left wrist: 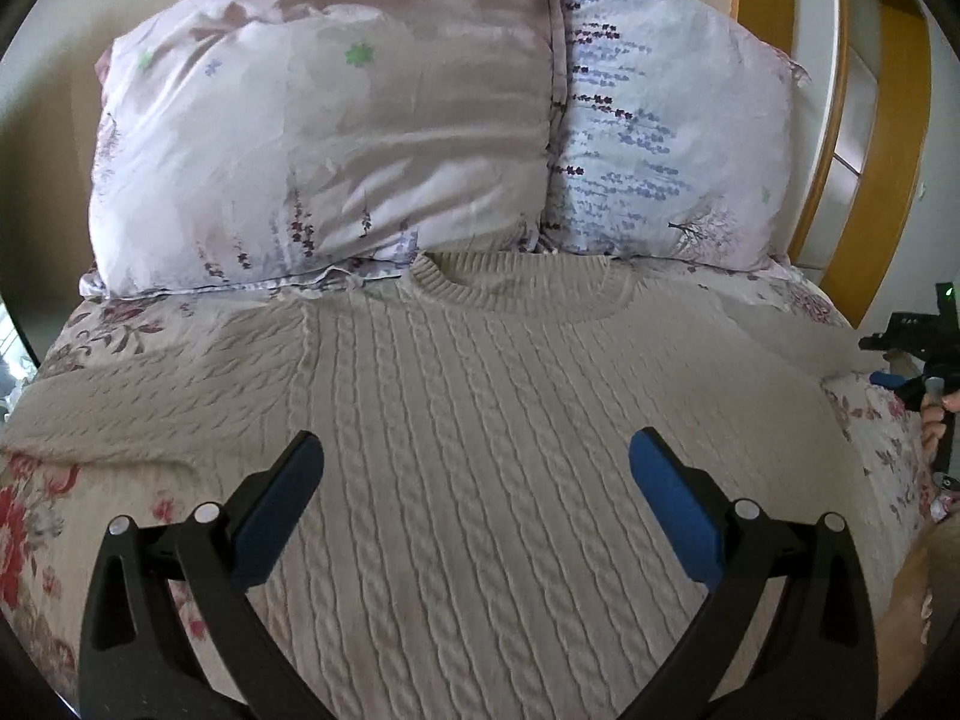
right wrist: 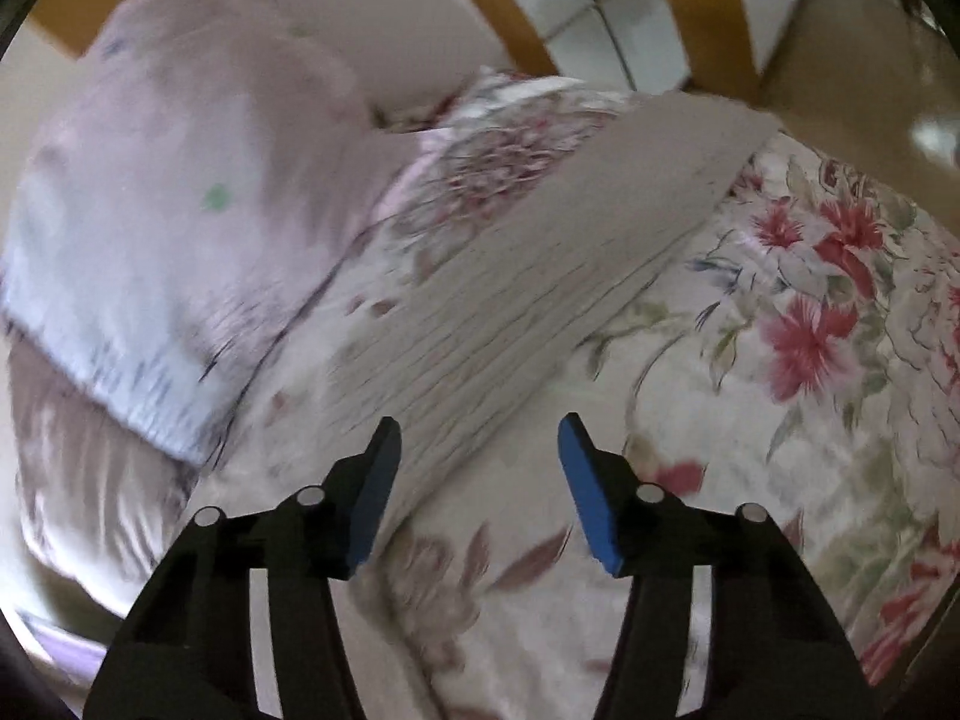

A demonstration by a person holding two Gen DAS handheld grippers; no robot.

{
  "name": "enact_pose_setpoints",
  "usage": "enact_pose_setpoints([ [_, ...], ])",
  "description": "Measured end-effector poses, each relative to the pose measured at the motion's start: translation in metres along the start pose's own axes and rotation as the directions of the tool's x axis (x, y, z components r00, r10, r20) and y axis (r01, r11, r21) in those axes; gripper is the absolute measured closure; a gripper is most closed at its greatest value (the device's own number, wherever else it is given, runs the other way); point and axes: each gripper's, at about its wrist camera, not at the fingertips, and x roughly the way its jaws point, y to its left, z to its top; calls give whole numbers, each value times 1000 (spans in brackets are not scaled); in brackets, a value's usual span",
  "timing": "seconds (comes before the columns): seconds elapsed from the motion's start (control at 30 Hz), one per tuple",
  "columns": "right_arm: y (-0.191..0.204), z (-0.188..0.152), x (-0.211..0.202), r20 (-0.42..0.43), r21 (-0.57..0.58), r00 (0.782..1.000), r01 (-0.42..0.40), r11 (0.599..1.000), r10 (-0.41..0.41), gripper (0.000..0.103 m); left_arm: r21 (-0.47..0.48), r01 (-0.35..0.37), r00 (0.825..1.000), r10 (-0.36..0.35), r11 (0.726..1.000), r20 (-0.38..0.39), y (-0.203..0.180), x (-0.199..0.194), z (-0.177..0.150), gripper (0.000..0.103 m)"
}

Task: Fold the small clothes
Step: 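Grasp the sweater sleeve with the right gripper and lift it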

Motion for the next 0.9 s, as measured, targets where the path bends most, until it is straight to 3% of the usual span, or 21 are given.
enact_pose_setpoints([
  [0.2, -21, 23, 23, -18, 125, 999, 32, 992, -30, 53, -32, 17, 999, -18, 999, -41, 8, 26, 7, 2],
  [0.37, -20, 29, 29, 7, 124, 1000, 4, 992, -4, 54, -60, 52, 997, -55, 997, -47, 13, 40, 6, 2],
  [0.57, -35, 37, 32, 50, 171, 999, -4, 985, -5, 83, -110, 108, 992, -114, 988, -45, 19, 56, 5, 2],
  [0.73, -22, 38, 31, 80, 91, 995, 52, 994, -60, 92, -198, 159, 982, -175, 967, -64, 30, 69, 5, 2],
  [0.9, 13, 35, 12, 184, -47, 982, 46, 998, -37, 93, -277, 206, 972, -229, 938, -51, 41, 74, 3, 2],
])
